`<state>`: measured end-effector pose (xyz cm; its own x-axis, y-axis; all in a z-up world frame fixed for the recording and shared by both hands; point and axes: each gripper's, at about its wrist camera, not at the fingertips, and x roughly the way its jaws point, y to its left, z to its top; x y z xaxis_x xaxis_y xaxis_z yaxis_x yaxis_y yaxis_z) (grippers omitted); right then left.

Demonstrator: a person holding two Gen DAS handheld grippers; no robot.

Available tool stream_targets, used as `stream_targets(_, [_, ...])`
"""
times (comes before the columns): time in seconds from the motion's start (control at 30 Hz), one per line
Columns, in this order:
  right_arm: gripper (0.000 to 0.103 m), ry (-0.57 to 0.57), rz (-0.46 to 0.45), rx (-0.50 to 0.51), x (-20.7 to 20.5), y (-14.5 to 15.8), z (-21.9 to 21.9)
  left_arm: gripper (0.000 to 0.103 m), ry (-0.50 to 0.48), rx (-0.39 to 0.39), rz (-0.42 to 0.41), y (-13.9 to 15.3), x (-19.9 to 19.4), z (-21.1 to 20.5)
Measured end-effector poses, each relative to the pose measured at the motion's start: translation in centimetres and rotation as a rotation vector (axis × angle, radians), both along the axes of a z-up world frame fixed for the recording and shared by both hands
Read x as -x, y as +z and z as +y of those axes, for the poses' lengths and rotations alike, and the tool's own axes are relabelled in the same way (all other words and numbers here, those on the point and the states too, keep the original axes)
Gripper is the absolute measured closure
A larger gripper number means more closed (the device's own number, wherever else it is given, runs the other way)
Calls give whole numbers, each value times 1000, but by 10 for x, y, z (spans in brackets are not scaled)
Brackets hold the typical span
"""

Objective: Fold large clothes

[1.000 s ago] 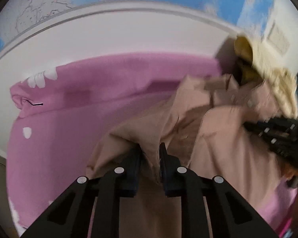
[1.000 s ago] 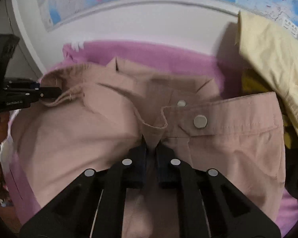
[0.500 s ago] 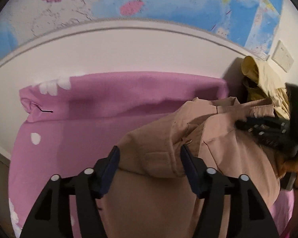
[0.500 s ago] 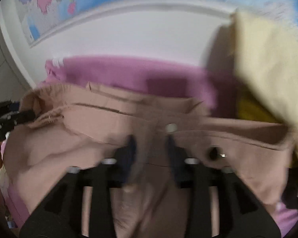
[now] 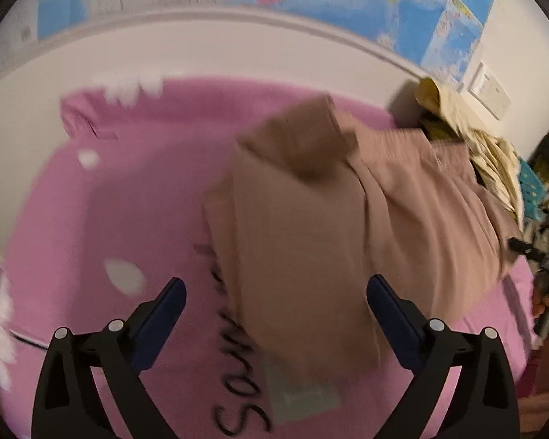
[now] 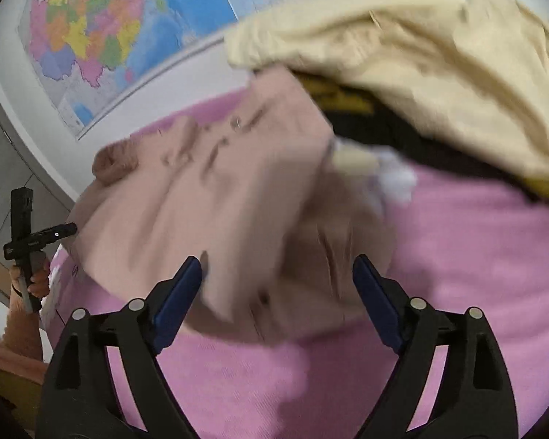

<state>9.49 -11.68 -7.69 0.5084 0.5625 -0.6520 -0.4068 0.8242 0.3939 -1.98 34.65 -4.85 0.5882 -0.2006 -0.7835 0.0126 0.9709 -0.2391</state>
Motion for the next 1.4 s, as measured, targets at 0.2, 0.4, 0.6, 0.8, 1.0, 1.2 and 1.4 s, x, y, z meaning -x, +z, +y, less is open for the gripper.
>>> stream_targets(0.2, [62, 64, 1, -52, -7, -11, 21, 45, -21, 38, 5, -21, -12, -26])
stream_targets(0.4, [97, 104, -64, -292, 24, 52, -27, 97, 36, 289, 16, 10, -4, 11])
stream_targets(0.6, [97, 101, -85, -210, 68, 62, -56, 89, -21, 245, 38, 25, 30, 1])
stream_targets(0.8, [66, -76, 88, -16, 58, 4, -61, 50, 74, -39, 74, 3, 26, -7])
stream_targets(1.0, [42, -75, -101, -11, 64, 51, -44, 28, -38, -221, -123, 49, 21, -40])
stream_targets(1.2, [39, 101, -108, 118, 30, 32, 55, 45, -142, -301, -61, 34, -42, -68])
stream_targets(1.4, [100, 132, -59, 223, -4, 7, 95, 92, -124, -219, 45, 16, -91, -63])
